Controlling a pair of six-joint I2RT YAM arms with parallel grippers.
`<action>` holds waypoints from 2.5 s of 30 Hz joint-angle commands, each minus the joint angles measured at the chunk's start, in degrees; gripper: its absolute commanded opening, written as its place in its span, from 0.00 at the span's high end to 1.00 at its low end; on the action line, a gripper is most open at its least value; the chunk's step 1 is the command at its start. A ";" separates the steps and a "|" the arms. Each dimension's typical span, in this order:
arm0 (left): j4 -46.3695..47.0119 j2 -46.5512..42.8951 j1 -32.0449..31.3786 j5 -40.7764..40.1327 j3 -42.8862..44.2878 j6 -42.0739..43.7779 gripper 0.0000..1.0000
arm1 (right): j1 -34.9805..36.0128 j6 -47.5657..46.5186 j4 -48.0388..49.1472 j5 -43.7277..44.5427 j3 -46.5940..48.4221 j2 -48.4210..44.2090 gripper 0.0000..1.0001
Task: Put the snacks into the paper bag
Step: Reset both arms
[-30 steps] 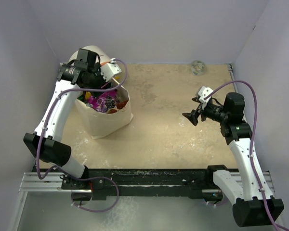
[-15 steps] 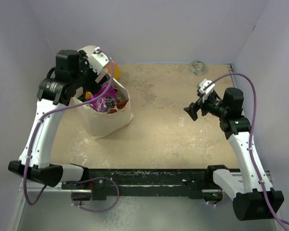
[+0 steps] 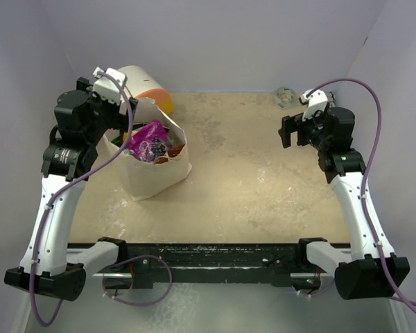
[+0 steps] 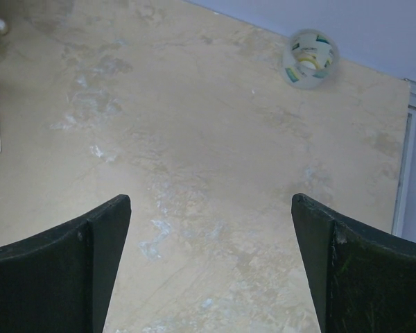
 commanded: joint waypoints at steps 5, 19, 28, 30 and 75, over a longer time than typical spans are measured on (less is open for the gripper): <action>7.79 -6.77 7.16 -1.03 -4.15 -7.70 0.01 | -0.15 1.15 5.25 5.05 3.41 -3.50 0.00; 10.39 -14.89 9.75 -1.79 -14.50 -7.33 0.01 | -0.10 2.36 13.80 9.33 -2.37 -11.51 0.00; 10.00 -16.83 10.82 -2.25 -16.62 -9.45 0.01 | -0.41 0.47 14.43 7.79 -4.47 -15.67 0.00; 9.23 -17.48 10.98 -1.40 -16.81 -8.56 0.01 | -0.53 0.51 13.81 7.36 -4.30 -16.02 0.00; 5.49 -23.54 13.89 2.05 -18.46 -9.65 0.01 | -1.98 -2.25 7.64 -0.83 -3.14 -16.47 0.00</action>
